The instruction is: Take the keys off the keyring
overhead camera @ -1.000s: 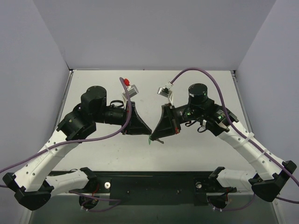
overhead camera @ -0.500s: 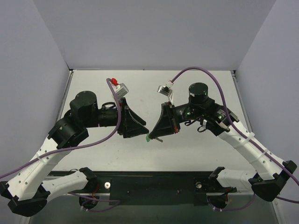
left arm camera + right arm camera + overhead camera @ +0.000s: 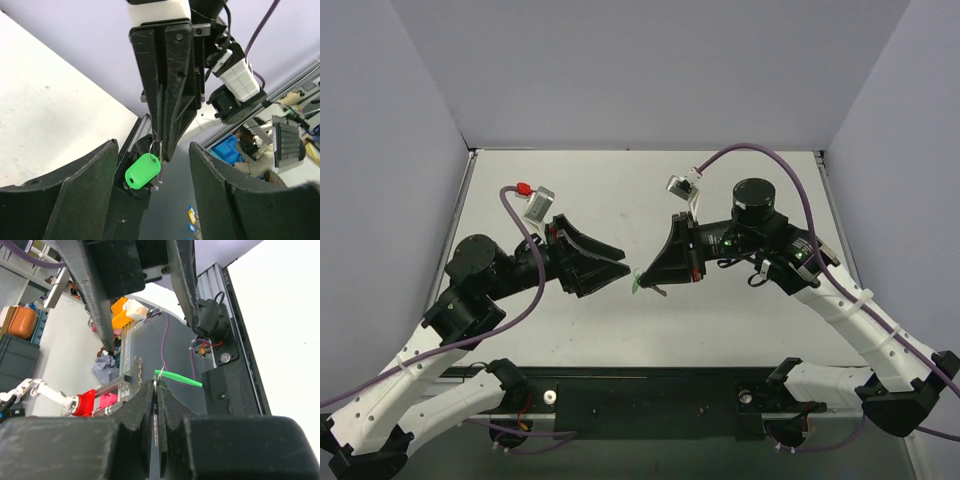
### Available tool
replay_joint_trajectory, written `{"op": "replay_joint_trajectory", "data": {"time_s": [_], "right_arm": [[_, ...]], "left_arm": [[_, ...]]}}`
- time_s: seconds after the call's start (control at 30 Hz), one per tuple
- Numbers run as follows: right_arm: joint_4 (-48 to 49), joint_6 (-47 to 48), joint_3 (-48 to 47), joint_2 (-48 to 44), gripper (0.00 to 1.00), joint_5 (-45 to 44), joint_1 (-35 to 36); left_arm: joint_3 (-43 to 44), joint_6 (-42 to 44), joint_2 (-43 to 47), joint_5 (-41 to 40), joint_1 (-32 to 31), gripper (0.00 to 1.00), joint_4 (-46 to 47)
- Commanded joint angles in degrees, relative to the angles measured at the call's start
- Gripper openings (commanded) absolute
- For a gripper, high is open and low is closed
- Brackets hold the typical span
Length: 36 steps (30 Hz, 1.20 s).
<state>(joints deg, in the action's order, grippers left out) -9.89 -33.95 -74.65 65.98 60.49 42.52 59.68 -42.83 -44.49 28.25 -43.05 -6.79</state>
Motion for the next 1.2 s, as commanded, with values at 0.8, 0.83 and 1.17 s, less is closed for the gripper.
{"op": "replay_joint_trajectory", "data": {"time_s": [0.8, 0.83, 1.17], "right_arm": [[20.3, -8.1, 3.1, -3.1, 0.0, -5.7, 0.5], [20.5, -8.3, 3.1, -3.1, 0.0, -5.7, 0.4], [20.8, -8.7, 2.5, -2.5, 0.0, -5.6, 0.5]], "left_arm": [[-14.1, -15.9, 3.3, -5.7, -0.5, 0.44, 31.0], [-14.1, -15.8, 3.0, -5.6, -0.7, 0.41, 31.0], [-13.9, -15.3, 2.2, -5.0, -1.0, 0.29, 29.9]]}}
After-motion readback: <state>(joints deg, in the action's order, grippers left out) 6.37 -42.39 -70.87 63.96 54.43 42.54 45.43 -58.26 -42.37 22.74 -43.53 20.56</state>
